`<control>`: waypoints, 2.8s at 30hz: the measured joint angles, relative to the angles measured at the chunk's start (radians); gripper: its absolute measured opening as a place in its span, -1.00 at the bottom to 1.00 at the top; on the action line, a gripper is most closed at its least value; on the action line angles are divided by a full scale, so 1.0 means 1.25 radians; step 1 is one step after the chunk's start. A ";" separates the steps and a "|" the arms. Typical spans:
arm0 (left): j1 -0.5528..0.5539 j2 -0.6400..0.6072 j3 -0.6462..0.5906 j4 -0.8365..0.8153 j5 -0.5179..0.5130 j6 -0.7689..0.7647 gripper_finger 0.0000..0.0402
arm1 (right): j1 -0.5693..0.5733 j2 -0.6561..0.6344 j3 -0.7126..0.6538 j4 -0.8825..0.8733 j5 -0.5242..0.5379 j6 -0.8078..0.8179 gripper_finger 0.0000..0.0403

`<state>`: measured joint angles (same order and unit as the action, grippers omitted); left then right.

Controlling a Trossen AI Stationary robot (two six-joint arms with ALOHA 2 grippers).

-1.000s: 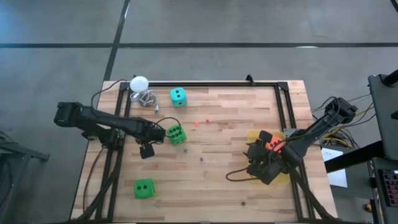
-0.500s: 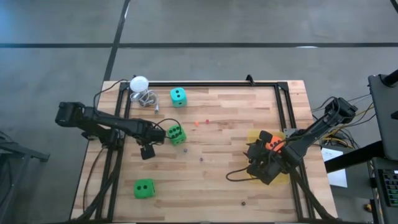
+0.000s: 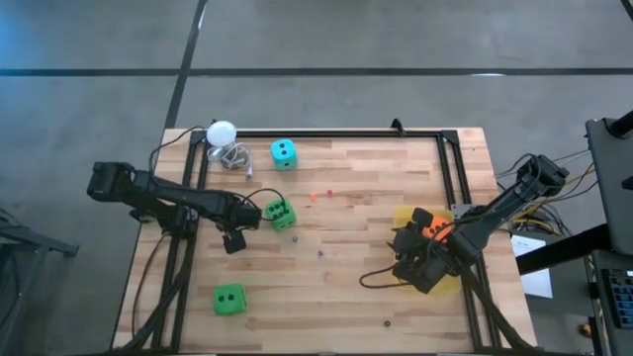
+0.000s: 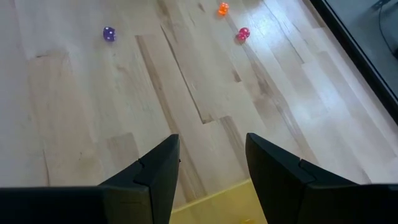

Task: Pick & Place Dice
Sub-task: Put the top small black dice into the yellow bin

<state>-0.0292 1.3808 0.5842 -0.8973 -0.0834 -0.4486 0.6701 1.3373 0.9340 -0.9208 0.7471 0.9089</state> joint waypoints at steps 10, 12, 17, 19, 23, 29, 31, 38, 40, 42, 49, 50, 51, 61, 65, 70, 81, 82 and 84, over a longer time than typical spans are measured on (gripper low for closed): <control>-0.001 0.000 -0.001 0.018 -0.016 0.003 0.18 | 0.000 0.000 0.000 0.018 -0.017 0.000 -0.12; -0.001 0.001 -0.001 0.023 -0.016 0.003 0.15 | 0.000 0.000 0.000 0.019 -0.018 0.003 -0.12; -0.001 0.001 -0.001 0.041 -0.015 0.002 -0.05 | 0.000 0.000 0.000 0.020 -0.018 0.003 -0.12; -0.001 0.002 -0.001 0.046 -0.009 0.001 -0.16 | 0.000 0.000 0.000 0.022 -0.018 0.004 -0.12; -0.001 0.002 -0.001 0.052 0.008 -0.005 -0.38 | 0.000 0.000 0.001 0.032 -0.026 0.004 -0.12; -0.001 0.002 0.000 0.052 0.014 -0.029 -0.47 | 0.000 0.000 0.001 0.034 -0.035 0.004 -0.12; -0.001 0.002 0.000 0.051 0.014 -0.047 -0.45 | 0.000 0.000 0.001 0.035 -0.035 0.004 -0.12; 0.000 0.002 -0.001 0.050 0.023 -0.046 -0.38 | 0.000 0.000 0.001 0.038 -0.035 0.006 -0.12; 0.000 0.002 -0.001 0.050 0.030 -0.042 -0.41 | 0.000 0.000 0.001 0.040 -0.036 0.006 -0.12; 0.000 0.002 -0.001 0.050 0.038 -0.040 -0.45 | 0.000 0.000 0.001 0.040 -0.038 0.006 -0.12; 0.000 0.002 0.000 0.054 0.071 -0.032 -0.78 | 0.000 0.000 0.001 0.057 -0.039 -0.006 -0.12; 0.000 0.002 0.000 0.056 0.078 -0.032 -0.78 | 0.000 0.000 0.001 0.060 -0.039 -0.008 -0.12; 0.000 0.002 0.001 0.059 0.084 -0.032 -0.78 | 0.000 0.000 0.001 0.061 -0.039 -0.009 -0.12; -0.001 0.003 0.015 0.075 0.133 -0.034 -0.78 | 0.000 0.000 0.001 0.099 -0.037 -0.036 -0.12; -0.003 0.003 0.046 0.086 0.179 -0.033 -0.78 | 0.000 0.000 0.001 0.124 -0.033 -0.070 -0.12; -0.016 -0.012 0.086 0.088 0.200 -0.021 -0.78 | 0.000 0.000 0.001 0.132 -0.030 -0.090 -0.12; -0.035 -0.130 0.101 0.468 0.264 0.007 -0.78 | 0.000 0.000 0.001 0.221 0.149 -0.256 -0.12; -0.038 -0.138 0.092 0.545 0.265 0.007 -0.78 | 0.000 0.000 0.001 0.240 0.174 -0.285 -0.12; -0.045 -0.152 0.072 0.700 0.265 0.006 -0.78 | 0.000 0.000 0.001 0.286 0.224 -0.366 -0.12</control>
<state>-0.0850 1.1909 0.6742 -0.0228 0.2478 -0.4416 0.6697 1.3369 0.9352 -0.5633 1.0266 0.4512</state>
